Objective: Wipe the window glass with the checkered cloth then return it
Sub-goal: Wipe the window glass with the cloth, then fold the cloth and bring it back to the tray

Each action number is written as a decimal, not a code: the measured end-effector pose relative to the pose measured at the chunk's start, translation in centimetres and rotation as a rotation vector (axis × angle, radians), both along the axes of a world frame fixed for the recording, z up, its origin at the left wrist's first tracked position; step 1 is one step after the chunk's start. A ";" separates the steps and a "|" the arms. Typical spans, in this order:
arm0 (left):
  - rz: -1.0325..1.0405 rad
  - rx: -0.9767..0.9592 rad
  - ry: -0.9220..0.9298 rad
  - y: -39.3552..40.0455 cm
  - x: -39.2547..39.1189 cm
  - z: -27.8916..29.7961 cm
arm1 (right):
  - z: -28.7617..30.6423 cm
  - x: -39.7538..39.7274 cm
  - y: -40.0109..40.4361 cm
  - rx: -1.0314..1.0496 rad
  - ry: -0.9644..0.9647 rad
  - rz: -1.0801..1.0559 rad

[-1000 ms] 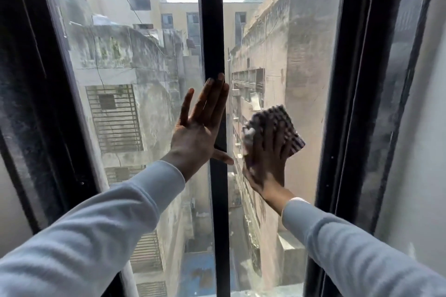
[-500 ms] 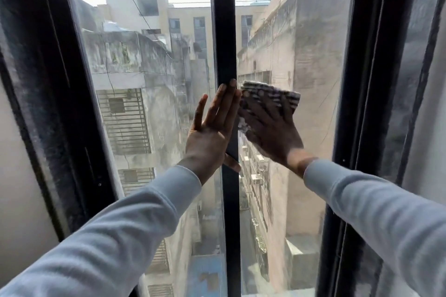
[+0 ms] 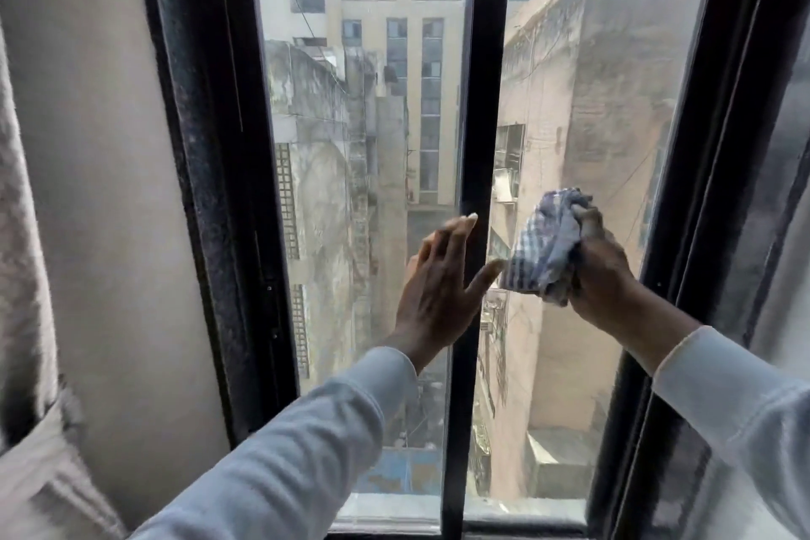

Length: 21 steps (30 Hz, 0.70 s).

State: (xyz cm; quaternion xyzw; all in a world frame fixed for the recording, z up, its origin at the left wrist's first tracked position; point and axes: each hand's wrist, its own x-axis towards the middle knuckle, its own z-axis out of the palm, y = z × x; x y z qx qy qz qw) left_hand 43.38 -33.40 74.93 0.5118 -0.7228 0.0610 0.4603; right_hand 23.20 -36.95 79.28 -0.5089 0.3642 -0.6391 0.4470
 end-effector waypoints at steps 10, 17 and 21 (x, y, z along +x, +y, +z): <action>-0.379 0.460 0.863 7.2 7.5 1.9 | -1.1 10.6 6.0 0.155 -0.167 0.625; -0.361 0.631 0.826 10.2 11.9 -3.5 | -10.4 9.1 9.4 0.264 -0.206 0.245; -0.433 0.833 0.836 12.1 8.1 -13.8 | -21.8 4.6 16.2 0.465 -0.205 -0.020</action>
